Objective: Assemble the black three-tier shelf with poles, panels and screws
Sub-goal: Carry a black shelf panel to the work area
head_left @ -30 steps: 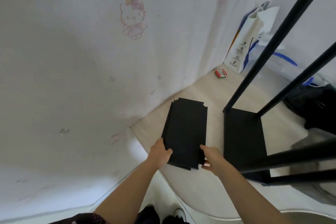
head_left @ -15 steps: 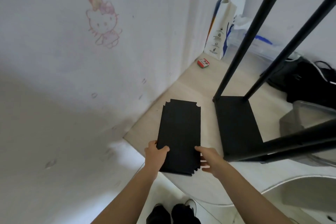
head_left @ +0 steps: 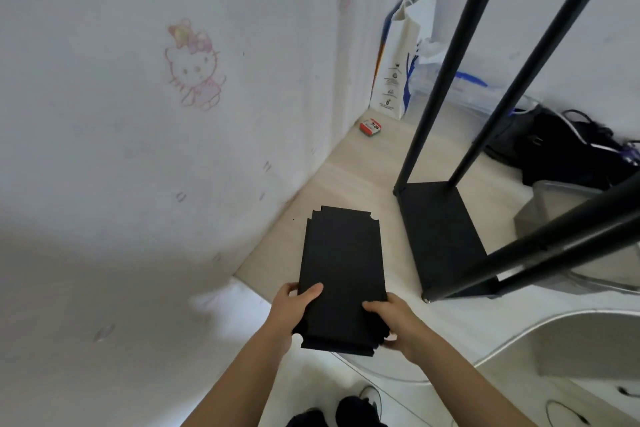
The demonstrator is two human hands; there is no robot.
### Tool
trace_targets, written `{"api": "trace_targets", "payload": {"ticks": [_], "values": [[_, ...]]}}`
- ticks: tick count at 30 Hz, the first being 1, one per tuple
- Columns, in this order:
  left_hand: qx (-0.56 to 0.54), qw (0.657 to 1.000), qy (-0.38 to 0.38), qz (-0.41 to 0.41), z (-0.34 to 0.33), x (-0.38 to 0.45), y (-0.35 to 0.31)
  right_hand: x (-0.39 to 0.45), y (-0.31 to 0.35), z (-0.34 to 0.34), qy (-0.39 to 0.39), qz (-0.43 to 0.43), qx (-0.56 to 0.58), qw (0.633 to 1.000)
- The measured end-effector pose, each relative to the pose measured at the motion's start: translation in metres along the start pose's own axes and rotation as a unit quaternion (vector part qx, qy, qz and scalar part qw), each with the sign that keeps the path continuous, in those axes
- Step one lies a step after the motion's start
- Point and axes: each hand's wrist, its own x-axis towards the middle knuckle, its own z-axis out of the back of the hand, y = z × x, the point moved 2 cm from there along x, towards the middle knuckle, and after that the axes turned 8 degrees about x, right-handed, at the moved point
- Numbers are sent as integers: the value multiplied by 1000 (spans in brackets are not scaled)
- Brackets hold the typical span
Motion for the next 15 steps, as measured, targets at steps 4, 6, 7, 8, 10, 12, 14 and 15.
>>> {"api": "trace_targets", "payload": {"ticks": [4,6,7,8,10,12,14,15], "values": [[-9,999,13,-33,4,-5,8,-11,-14,-9,-13,31,2,999],[-1,999,13,-50,9,-8,14,-20,-23,-11,-12,61,-7,998],[5,998,16,-58,11,-10,17,-24,-28,-11,-16,78,-10,997],[13,998,20,-65,14,-12,21,-28,-35,-12,-21,95,-7,995],[34,995,32,-83,18,-20,28,-37,-48,-13,-33,121,8,992],[64,992,42,-105,21,-29,35,-47,-63,-15,-43,131,27,990],[85,987,48,-129,22,-38,43,-56,-81,-16,-53,138,57,987],[94,985,51,-138,22,-43,47,-61,-91,-17,-58,142,73,985]]}}
